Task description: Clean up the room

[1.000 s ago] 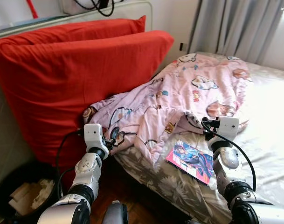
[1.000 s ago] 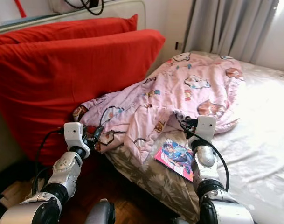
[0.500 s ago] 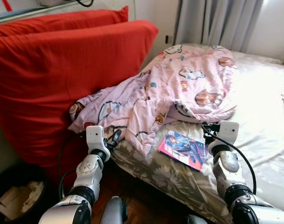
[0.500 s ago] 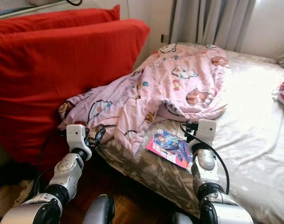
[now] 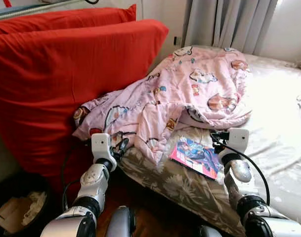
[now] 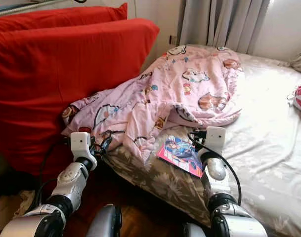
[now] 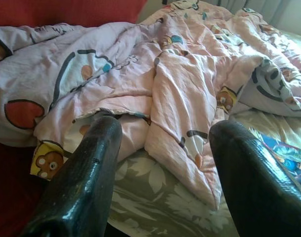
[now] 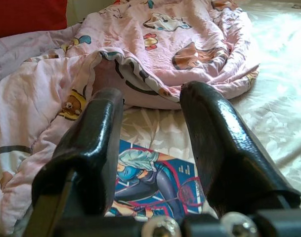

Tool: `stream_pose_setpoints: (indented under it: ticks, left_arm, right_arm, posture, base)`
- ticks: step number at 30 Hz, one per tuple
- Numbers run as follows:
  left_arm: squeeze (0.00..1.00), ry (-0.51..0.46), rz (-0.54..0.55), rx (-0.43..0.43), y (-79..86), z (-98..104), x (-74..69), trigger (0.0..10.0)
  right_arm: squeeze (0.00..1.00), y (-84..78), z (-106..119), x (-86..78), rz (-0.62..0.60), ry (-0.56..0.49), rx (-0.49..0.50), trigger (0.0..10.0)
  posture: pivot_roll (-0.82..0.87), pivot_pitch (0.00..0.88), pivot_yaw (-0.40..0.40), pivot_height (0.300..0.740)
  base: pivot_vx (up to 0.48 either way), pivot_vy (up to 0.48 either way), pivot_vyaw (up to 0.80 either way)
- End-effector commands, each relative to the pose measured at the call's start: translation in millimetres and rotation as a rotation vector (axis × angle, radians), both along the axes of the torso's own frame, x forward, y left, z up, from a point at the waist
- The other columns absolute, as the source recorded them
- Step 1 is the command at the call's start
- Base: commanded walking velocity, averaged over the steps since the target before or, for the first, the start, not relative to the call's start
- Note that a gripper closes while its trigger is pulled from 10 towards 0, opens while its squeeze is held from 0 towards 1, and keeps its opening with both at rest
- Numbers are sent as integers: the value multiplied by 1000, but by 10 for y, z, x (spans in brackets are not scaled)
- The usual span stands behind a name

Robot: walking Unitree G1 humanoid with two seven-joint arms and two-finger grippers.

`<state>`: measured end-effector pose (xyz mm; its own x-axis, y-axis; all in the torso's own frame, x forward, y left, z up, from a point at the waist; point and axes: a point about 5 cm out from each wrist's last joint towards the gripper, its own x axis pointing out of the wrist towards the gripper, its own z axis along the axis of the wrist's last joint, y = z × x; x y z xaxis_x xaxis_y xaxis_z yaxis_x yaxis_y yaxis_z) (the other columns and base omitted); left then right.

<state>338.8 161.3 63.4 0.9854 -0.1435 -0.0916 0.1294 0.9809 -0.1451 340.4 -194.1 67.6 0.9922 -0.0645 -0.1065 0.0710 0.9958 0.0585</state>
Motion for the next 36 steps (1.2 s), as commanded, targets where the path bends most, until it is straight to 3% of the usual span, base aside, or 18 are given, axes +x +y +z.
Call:
stream_pose_setpoints:
  ticks: [1, 14, 36]
  left_arm:
    - [0, 16, -5, 9, 8, -18, -4, 10000]
    - [0, 19, -7, 12, 16, -15, 0, 10000]
    - [0, 26, -13, 16, 11, -30, -9, 10000]
  right_arm:
    - [0, 12, 13, 7, 5, -8, 9, 10000]
    - [0, 29, 8, 0, 17, -14, 3, 10000]
    - [0, 29, -142, -76, 30, 69, 5, 10000]
  posture:
    - [74, 0, 7, 584]
    - [73, 0, 10, 584]
    - [77, 0, 9, 584]
  base:
    - [0, 0, 0]
    - [0, 0, 0]
    - [256, 0, 0]
